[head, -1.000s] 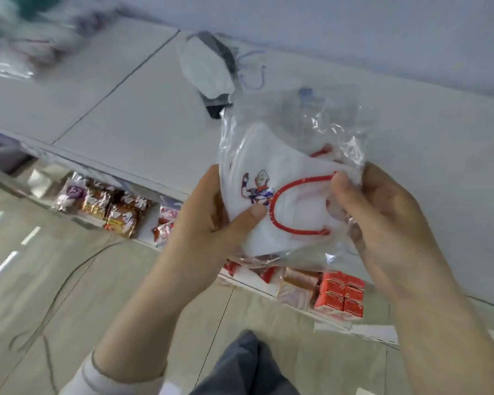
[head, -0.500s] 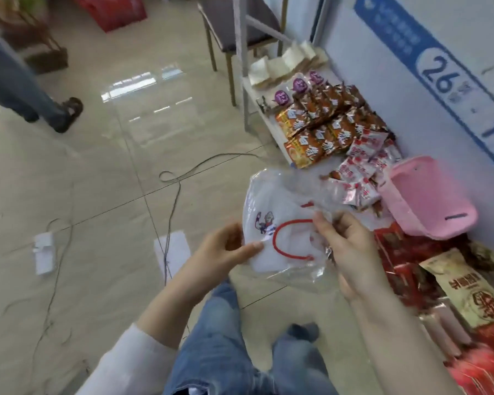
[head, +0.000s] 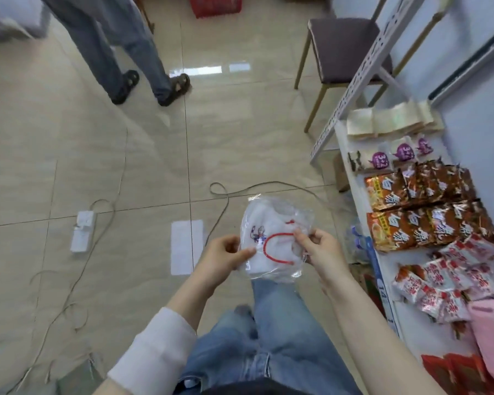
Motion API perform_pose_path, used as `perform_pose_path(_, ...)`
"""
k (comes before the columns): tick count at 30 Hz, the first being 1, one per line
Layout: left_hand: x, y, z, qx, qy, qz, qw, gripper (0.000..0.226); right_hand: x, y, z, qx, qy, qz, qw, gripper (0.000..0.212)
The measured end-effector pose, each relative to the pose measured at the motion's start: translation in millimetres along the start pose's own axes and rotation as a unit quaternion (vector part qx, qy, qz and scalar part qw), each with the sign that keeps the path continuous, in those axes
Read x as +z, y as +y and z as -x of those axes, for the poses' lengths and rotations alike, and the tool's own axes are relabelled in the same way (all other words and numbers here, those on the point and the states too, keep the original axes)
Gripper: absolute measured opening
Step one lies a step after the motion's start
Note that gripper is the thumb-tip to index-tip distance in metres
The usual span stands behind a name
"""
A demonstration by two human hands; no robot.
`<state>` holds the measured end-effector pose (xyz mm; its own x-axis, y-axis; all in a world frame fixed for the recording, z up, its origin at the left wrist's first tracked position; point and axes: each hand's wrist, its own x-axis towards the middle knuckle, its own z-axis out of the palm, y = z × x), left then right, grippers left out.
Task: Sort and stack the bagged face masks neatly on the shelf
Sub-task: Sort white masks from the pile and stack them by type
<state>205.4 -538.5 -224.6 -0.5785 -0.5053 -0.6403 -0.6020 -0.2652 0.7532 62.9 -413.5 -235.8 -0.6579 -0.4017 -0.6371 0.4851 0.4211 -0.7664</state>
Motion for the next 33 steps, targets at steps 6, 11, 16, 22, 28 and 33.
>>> perform_pose_path(6, -20, 127, -94, 0.074, 0.017, 0.022, 0.997, 0.012, 7, -133, -94, -0.078, -0.006, -0.029, 0.997, 0.031)
perform_pose_path(11, -14, 261, -150, 0.202, 0.007, 0.01, 0.979, 0.018, -20, -263, -133, -0.208, 0.053, -0.017, 0.976, 0.028)
perform_pose_path(16, 18, 371, -186, 0.288, -0.072, -0.008, 0.955, 0.02, -66, -348, -140, -0.292, 0.18, -0.028, 0.939, 0.019)
perform_pose_path(22, 88, 467, -215, 0.402, -0.232, -0.078, 0.882, 0.038, -138, -390, -118, -0.313, 0.364, -0.092, 0.873, 0.014)
perform_pose_path(28, 181, 501, -204, 0.411, -0.401, -0.204, 0.793, 0.032, -190, -360, -75, -0.256, 0.523, -0.17, 0.795, 0.016)
perform_pose_path(33, 259, 473, -160, 0.398, -0.486, -0.249, 0.737, 0.02, -224, -304, -24, -0.189, 0.622, -0.207, 0.731, 0.024)
